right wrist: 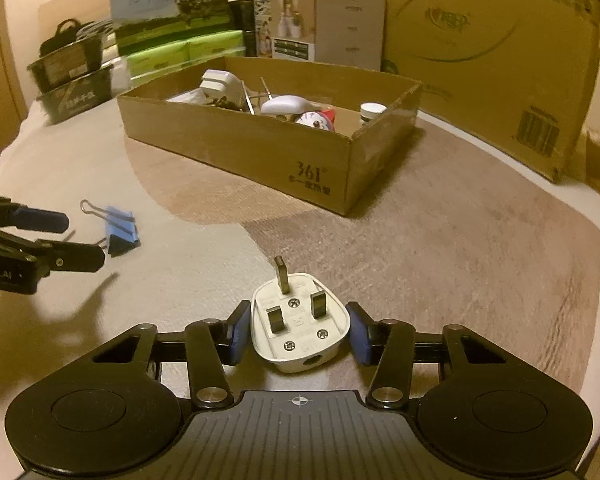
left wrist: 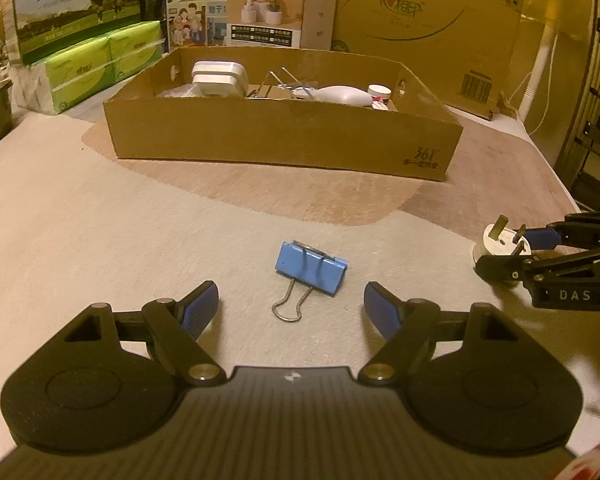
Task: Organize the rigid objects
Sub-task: 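Lower the right tool onto the white three-pin plug and close it, then close the left tool on the blue binder clip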
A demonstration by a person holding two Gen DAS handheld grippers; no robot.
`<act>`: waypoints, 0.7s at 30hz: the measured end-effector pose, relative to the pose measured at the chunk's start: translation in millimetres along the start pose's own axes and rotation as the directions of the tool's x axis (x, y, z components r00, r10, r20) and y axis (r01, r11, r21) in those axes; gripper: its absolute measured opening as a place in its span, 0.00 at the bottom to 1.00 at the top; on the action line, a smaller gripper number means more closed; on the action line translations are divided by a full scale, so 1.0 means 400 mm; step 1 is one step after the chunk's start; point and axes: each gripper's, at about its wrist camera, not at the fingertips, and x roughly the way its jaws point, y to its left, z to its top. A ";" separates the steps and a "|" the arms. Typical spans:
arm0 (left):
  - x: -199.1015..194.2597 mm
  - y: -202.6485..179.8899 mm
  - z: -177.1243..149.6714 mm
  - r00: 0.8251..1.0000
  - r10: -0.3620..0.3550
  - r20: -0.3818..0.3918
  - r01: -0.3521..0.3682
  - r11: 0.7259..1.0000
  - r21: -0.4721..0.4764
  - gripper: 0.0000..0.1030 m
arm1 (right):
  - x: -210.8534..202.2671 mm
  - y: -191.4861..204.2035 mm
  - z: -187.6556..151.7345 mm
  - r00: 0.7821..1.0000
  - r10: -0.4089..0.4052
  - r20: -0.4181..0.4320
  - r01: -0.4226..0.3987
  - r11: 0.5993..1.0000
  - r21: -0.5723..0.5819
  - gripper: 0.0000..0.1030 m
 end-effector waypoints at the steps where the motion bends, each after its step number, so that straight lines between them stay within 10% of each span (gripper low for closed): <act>1: 0.001 -0.001 0.001 1.000 -0.006 0.000 0.006 1.000 0.007 0.75 | -0.004 0.003 -0.002 1.000 0.004 -0.002 -0.004 1.000 0.006 0.48; 21: 0.080 -0.002 0.048 0.990 -0.139 -0.033 0.143 0.955 0.261 0.48 | -0.011 0.029 -0.003 1.000 0.026 -0.017 -0.025 0.998 0.056 0.48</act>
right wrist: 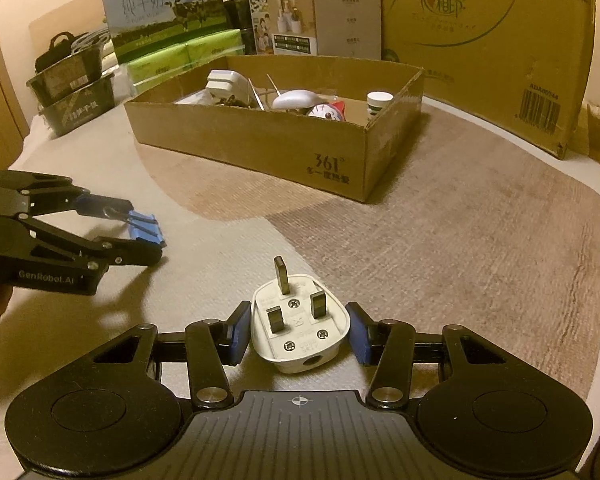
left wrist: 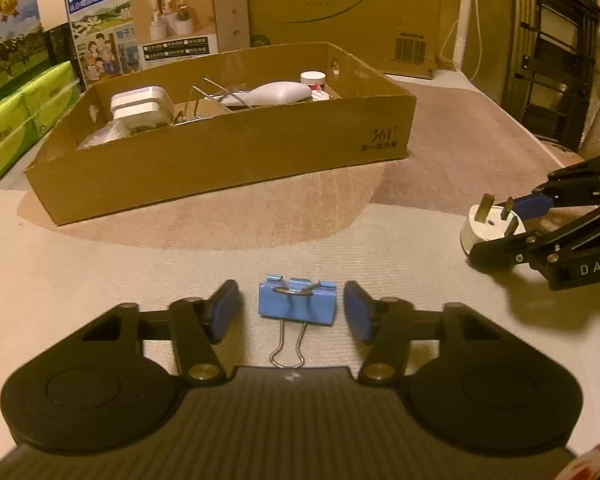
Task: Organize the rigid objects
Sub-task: 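Close the left tool on the blue binder clip, then carry the binder clip in the left tool while the right tool carries the plug to the box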
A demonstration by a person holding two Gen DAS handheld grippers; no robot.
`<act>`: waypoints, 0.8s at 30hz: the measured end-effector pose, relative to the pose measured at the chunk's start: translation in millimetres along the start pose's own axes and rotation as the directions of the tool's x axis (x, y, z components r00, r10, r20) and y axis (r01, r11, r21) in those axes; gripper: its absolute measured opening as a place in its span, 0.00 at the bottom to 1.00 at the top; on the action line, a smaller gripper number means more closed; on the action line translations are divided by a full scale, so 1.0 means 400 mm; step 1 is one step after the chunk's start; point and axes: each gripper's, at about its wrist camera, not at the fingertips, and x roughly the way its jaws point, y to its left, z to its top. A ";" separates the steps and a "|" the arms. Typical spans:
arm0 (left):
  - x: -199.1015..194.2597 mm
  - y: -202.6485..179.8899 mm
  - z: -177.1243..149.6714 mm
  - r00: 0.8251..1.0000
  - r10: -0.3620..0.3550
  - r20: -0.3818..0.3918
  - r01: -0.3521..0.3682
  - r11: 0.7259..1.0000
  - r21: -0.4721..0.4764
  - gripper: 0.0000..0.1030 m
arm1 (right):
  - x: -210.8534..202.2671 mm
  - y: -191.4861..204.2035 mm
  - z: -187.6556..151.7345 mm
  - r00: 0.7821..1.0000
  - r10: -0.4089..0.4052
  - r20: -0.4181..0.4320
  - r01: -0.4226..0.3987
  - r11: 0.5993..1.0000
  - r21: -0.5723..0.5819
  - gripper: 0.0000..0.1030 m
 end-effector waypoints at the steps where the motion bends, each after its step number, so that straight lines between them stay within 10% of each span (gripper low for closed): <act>1: 0.000 0.002 0.000 1.000 -0.006 0.000 0.006 1.000 0.003 0.44 | 0.001 0.001 0.000 1.000 -0.001 0.000 0.001 1.000 0.000 0.48; 24: -0.108 -0.036 -0.055 0.994 0.103 -0.027 -0.106 0.962 -0.251 0.35 | -0.035 0.024 0.001 1.000 -0.010 0.012 0.009 0.999 0.046 0.48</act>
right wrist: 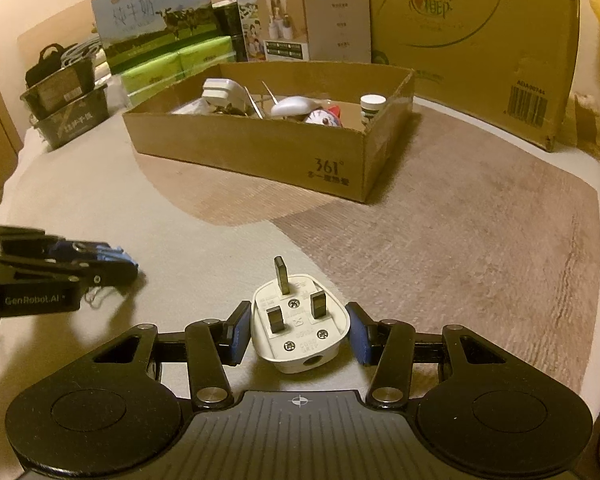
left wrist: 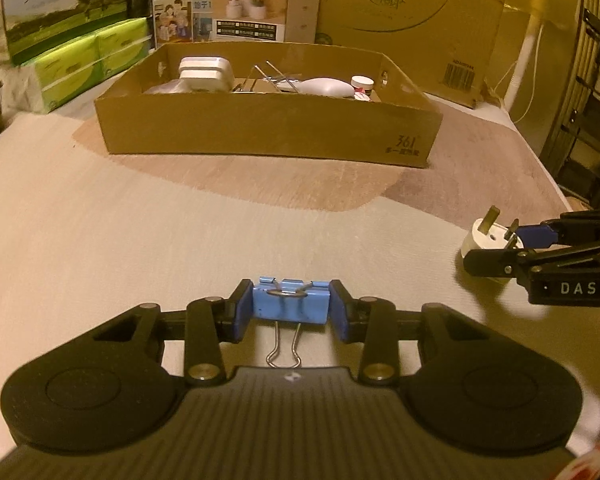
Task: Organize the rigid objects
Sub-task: 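Carry the binder clip in the left tool while the right tool carries the plug to the box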
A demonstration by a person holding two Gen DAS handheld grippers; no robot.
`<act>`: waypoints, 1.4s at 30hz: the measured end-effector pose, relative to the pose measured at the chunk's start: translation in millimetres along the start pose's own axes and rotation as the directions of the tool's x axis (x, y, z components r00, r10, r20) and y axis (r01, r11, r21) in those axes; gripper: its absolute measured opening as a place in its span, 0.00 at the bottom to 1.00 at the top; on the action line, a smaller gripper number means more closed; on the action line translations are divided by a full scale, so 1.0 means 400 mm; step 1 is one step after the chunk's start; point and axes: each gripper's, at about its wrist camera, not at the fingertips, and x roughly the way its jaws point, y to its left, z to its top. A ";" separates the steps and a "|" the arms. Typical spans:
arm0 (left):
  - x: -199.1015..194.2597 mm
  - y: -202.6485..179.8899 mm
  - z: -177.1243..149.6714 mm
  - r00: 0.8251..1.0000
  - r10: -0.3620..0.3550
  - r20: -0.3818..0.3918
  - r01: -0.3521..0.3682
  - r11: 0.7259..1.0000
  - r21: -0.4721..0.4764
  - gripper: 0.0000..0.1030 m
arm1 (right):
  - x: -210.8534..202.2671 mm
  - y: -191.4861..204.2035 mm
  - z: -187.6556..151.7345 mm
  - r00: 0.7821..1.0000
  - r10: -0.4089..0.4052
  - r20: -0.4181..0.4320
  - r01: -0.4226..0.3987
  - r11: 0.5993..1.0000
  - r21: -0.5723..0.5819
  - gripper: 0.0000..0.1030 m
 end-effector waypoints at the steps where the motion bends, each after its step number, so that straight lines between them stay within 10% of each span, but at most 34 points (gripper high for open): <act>1: -0.005 -0.001 -0.002 1.000 0.000 0.000 0.000 1.000 -0.001 0.35 | -0.004 0.004 0.000 1.000 0.001 0.003 -0.001 1.000 -0.001 0.48; 42: -0.114 0.010 0.097 0.996 0.027 0.080 -0.024 0.999 -0.035 0.35 | -0.086 0.051 0.068 0.998 0.019 0.055 -0.020 0.999 0.025 0.48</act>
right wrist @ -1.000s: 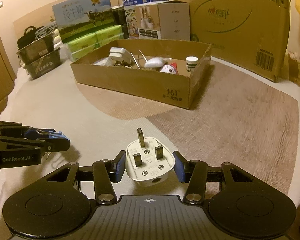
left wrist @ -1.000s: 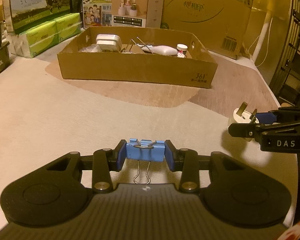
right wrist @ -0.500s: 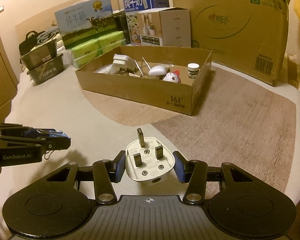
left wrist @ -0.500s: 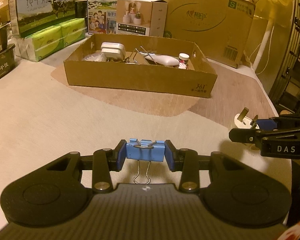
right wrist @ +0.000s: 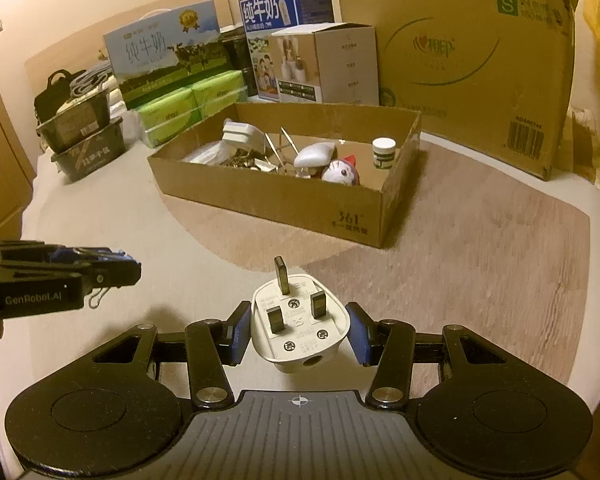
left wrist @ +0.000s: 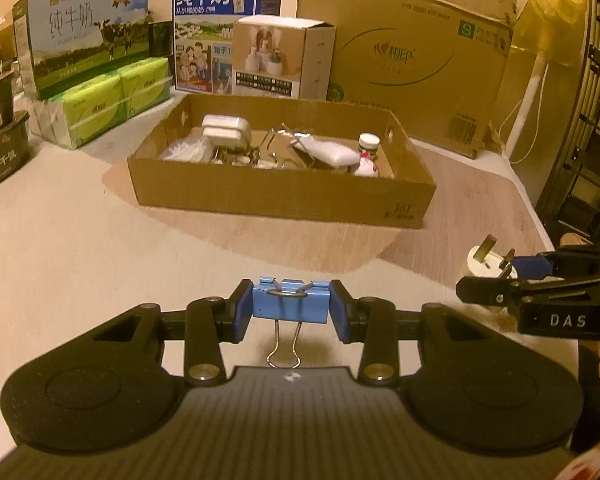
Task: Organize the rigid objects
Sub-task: 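Carry the binder clip in the left tool while the right tool carries the plug to the box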
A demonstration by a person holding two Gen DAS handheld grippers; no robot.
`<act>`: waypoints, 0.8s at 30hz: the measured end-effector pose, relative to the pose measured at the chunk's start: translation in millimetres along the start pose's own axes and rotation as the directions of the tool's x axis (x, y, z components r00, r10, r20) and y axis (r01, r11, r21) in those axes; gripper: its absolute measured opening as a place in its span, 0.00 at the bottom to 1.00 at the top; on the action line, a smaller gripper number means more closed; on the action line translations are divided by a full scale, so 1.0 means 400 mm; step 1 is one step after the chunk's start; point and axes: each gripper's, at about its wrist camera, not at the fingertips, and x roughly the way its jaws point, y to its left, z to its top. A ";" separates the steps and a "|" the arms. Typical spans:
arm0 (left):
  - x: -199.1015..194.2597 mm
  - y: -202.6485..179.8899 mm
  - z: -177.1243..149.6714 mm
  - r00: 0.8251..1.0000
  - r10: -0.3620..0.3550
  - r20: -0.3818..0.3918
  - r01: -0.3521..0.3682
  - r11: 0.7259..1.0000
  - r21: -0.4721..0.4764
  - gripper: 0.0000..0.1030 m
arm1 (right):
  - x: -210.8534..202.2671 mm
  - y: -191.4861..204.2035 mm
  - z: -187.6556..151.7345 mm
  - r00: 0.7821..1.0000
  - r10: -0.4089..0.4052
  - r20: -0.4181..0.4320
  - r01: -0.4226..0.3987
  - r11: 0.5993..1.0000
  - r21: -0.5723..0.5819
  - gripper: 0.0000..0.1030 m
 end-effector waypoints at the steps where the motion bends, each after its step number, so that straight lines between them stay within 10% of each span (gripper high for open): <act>1: 0.000 0.000 0.007 1.000 -0.003 0.002 0.003 1.000 0.000 0.35 | 0.001 0.001 0.005 1.000 0.000 0.001 0.000 1.000 -0.001 0.48; 24: 0.049 0.015 0.131 0.999 -0.032 0.022 0.031 0.999 0.030 0.35 | 0.033 -0.015 0.134 0.999 -0.006 0.040 0.007 0.999 -0.048 0.48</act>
